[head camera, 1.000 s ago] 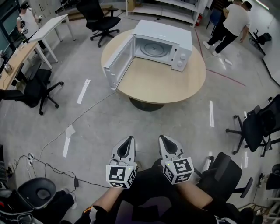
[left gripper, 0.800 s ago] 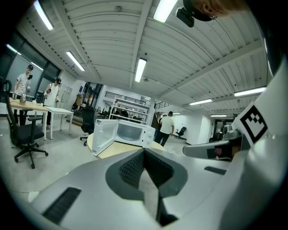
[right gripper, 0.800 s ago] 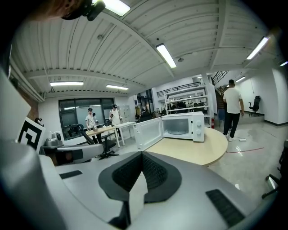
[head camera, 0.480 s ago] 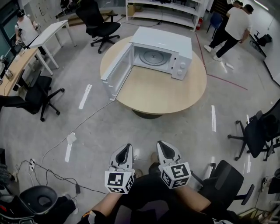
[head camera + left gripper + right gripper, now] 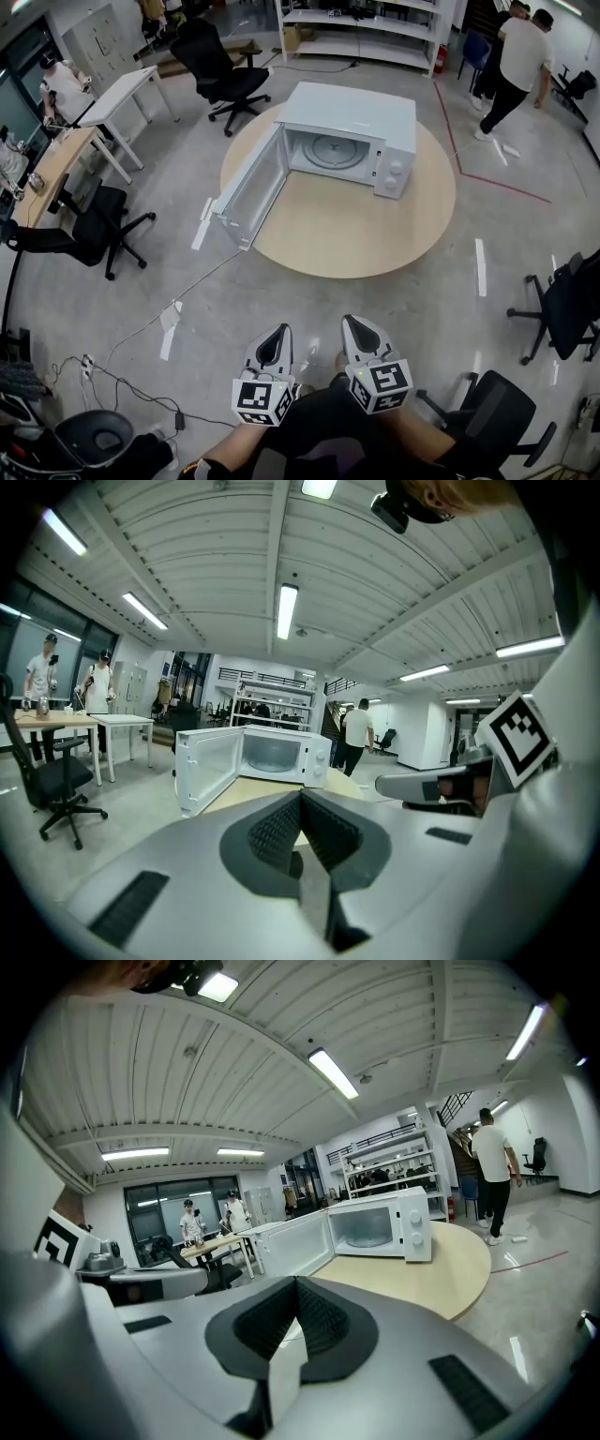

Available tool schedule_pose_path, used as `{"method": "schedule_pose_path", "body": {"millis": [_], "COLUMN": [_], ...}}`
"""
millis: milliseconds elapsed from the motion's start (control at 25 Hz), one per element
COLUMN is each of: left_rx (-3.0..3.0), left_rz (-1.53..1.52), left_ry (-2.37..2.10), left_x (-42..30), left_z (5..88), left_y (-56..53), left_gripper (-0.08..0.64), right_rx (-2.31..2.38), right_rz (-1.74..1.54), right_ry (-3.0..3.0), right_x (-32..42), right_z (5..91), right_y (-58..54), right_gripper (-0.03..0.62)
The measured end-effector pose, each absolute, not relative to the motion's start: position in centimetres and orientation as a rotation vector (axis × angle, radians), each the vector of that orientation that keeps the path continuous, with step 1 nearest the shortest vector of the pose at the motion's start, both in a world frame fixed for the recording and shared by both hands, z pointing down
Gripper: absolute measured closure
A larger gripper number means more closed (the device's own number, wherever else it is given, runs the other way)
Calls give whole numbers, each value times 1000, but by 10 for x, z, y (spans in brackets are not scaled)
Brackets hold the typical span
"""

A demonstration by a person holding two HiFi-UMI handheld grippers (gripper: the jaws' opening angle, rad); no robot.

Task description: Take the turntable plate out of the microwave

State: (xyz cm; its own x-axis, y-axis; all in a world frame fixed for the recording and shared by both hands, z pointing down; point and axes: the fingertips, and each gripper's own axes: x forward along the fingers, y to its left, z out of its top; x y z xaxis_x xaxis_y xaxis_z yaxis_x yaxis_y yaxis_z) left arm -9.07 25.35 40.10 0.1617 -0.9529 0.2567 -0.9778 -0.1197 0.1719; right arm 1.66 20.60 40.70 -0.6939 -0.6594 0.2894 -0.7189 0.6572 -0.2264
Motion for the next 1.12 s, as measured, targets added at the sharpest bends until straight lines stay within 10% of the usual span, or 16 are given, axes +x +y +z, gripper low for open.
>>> {"method": "schedule_pose_path", "body": {"millis": [1120], "left_rx": [2118], "left_rz": [202], "left_ry": [-1907], "left_x": [-26], "left_z": [397], "left_y": [109], "left_gripper": [514], "right_rx": [1113], "right_rz": [436], "right_ry": [-2769], "right_x": [77], "right_z": [404], "right_y": [56], "right_gripper": [577]}}
